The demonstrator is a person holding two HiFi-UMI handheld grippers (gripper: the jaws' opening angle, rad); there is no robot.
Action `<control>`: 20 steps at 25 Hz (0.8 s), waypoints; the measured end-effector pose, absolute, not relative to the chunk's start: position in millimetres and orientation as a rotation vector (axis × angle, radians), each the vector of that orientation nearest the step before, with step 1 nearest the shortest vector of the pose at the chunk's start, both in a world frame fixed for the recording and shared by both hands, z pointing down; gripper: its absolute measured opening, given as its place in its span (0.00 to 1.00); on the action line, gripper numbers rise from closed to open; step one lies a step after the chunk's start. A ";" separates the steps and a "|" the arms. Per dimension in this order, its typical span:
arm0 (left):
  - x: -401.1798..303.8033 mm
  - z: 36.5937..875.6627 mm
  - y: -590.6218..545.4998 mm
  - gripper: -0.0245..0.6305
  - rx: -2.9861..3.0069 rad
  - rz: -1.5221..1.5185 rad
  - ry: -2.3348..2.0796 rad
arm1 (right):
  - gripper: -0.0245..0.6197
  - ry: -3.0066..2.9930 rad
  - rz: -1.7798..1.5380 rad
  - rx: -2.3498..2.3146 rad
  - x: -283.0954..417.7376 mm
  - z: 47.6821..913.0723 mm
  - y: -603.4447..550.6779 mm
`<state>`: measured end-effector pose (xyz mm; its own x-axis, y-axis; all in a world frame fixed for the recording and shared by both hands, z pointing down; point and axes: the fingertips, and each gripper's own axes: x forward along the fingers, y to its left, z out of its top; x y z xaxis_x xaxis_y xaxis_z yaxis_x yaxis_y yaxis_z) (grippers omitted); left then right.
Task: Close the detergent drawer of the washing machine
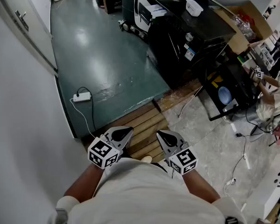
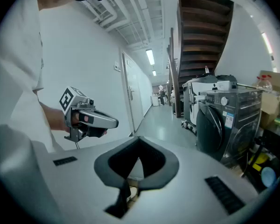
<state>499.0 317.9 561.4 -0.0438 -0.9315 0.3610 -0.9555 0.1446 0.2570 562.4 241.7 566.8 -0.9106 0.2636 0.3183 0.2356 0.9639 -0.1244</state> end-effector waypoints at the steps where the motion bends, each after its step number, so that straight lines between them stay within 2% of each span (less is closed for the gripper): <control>1: 497.7 561.2 317.1 0.03 1.802 0.072 -1.990 | 0.04 -2.777 0.119 -0.363 561.3 566.7 241.6; 20: 462.7 573.7 322.2 0.03 1.785 0.047 -1.971 | 0.05 -2.788 0.132 -0.340 527.7 568.2 245.9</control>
